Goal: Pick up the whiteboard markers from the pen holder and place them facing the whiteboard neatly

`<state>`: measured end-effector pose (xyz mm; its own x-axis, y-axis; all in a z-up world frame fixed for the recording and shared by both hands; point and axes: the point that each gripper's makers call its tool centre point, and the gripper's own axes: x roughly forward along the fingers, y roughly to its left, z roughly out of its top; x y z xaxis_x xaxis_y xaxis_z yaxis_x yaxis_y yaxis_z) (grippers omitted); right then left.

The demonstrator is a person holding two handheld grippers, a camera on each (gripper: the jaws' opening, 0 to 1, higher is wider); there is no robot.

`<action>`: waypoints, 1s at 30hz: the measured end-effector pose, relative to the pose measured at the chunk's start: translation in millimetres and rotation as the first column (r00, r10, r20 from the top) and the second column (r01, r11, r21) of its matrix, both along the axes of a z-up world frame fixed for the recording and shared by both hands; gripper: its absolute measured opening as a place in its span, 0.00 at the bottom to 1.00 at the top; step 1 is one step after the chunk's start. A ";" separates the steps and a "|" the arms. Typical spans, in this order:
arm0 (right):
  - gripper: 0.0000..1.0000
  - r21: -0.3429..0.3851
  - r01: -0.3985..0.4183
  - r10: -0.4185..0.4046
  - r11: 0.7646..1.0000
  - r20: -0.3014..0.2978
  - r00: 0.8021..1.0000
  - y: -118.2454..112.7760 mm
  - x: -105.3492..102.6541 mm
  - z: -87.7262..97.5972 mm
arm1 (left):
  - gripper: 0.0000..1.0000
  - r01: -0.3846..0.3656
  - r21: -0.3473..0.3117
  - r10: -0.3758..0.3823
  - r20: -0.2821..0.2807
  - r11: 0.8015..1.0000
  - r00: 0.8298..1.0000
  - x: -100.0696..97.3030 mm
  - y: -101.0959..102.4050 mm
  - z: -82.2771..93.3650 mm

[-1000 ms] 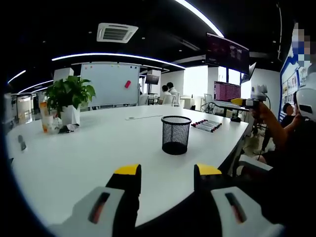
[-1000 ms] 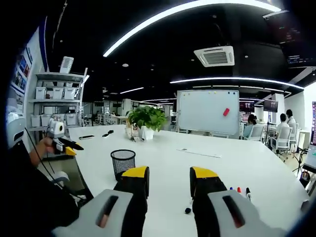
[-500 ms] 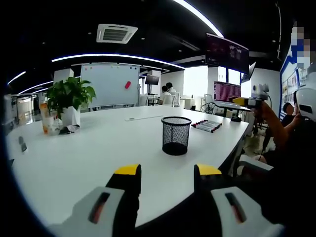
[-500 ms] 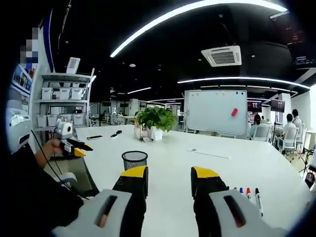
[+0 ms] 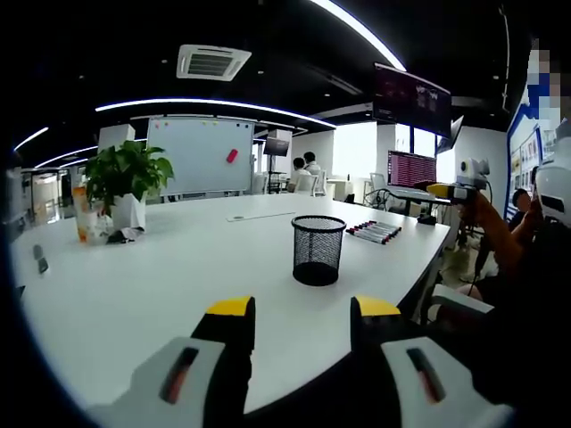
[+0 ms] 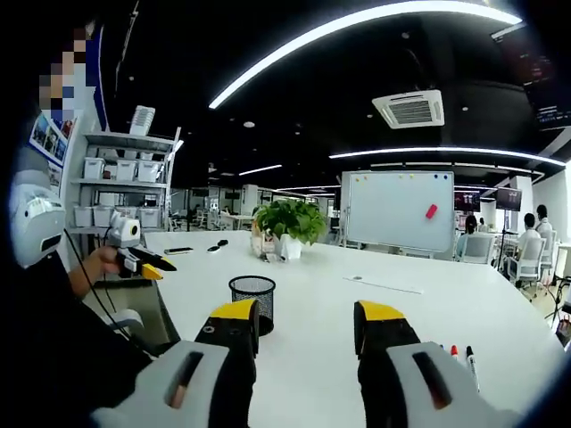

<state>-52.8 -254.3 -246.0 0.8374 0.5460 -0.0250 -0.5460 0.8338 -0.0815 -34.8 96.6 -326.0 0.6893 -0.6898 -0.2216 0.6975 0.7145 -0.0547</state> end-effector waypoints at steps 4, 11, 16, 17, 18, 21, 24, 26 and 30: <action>0.45 -0.001 -0.007 0.007 1.000 -0.009 1.000 2.9 0.8 -1.9 | 0.44 -0.004 0.001 0.004 0.000 1.000 1.000 0.4 1.5 0.1; 0.45 -0.005 -0.011 0.011 1.000 -0.022 1.000 4.8 1.7 -6.5 | 0.44 -0.010 0.003 0.010 -0.001 1.000 1.000 0.3 3.6 0.1; 0.45 0.008 -0.009 0.009 1.000 -0.009 1.000 4.4 0.1 -3.9 | 0.44 -0.014 0.005 0.014 0.006 1.000 1.000 0.2 4.6 2.4; 0.46 0.007 -0.007 0.008 1.000 -0.008 1.000 4.0 0.4 -3.8 | 0.44 -0.014 0.006 0.014 0.006 1.000 1.000 0.4 4.8 2.2; 0.46 0.009 -0.007 0.007 1.000 -0.009 1.000 3.6 0.9 -3.9 | 0.44 -0.014 0.008 0.014 0.005 1.000 1.000 0.8 4.9 1.6; 0.46 0.011 -0.012 0.012 1.000 -0.013 1.000 4.4 1.6 -5.3 | 0.44 -0.014 0.007 0.014 0.000 1.000 1.000 2.0 4.2 0.3; 0.46 0.007 -0.011 0.012 1.000 -0.017 1.000 4.8 2.3 -6.9 | 0.45 -0.010 0.002 0.010 -0.001 1.000 1.000 1.7 2.6 0.6; 0.46 0.007 -0.009 0.009 1.000 -0.020 1.000 4.6 3.1 -8.2 | 0.46 -0.003 -0.004 0.003 0.001 1.000 1.000 0.8 0.7 1.3; 0.46 0.002 -0.009 0.009 1.000 -0.031 0.999 5.1 4.0 -11.7 | 0.47 0.004 -0.003 -0.004 0.004 1.000 1.000 -0.8 -0.4 1.7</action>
